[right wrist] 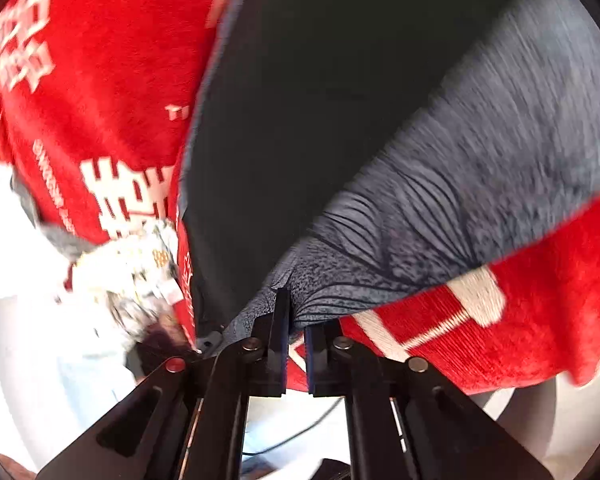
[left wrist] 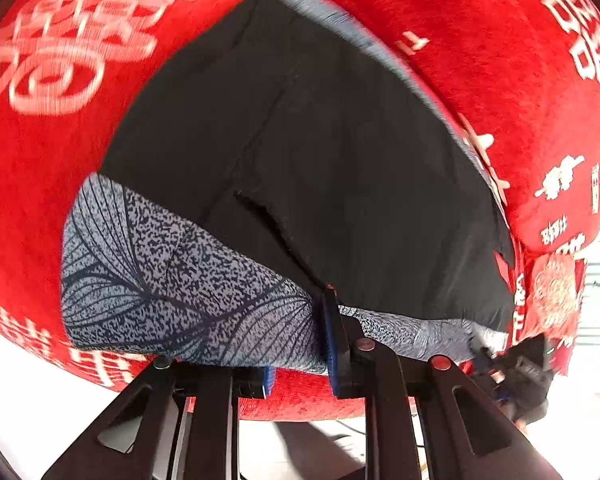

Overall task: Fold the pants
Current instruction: 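Grasp the grey waistband with both grippers and lift it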

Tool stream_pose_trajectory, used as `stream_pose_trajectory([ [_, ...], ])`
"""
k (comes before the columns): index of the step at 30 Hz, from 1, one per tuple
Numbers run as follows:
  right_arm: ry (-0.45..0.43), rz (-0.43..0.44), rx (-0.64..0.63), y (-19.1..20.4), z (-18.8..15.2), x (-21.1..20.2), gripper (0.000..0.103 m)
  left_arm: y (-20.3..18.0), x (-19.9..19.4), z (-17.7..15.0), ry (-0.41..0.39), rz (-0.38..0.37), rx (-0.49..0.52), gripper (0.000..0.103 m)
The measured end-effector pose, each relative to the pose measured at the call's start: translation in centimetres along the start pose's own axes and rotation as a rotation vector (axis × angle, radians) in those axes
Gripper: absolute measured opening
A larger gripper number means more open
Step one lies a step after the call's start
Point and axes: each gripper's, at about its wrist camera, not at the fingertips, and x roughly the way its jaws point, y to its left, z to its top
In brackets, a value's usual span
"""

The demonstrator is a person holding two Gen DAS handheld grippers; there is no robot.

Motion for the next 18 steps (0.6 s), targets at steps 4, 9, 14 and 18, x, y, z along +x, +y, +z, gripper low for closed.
stream_pose_trajectory([
  [4,-0.002,0.001,-0.157,5.9,2.4,-2.2,0.007,-2.9,-3.7,2.2,-0.080,-0.011,0.052,0.021],
  [9,0.040,0.020,-0.305,12.7,9.1,-2.5,0.007,-5.7,-5.6,7.3,-0.165,-0.041,0.063,0.021],
  [14,0.118,-0.022,-0.371,16.2,17.0,0.7,0.010,-8.2,-3.5,13.8,-0.242,0.074,0.102,0.034],
  [18,0.149,-0.075,-0.344,15.4,22.1,5.7,0.011,-7.7,-0.3,18.2,-0.311,0.239,0.082,0.076],
])
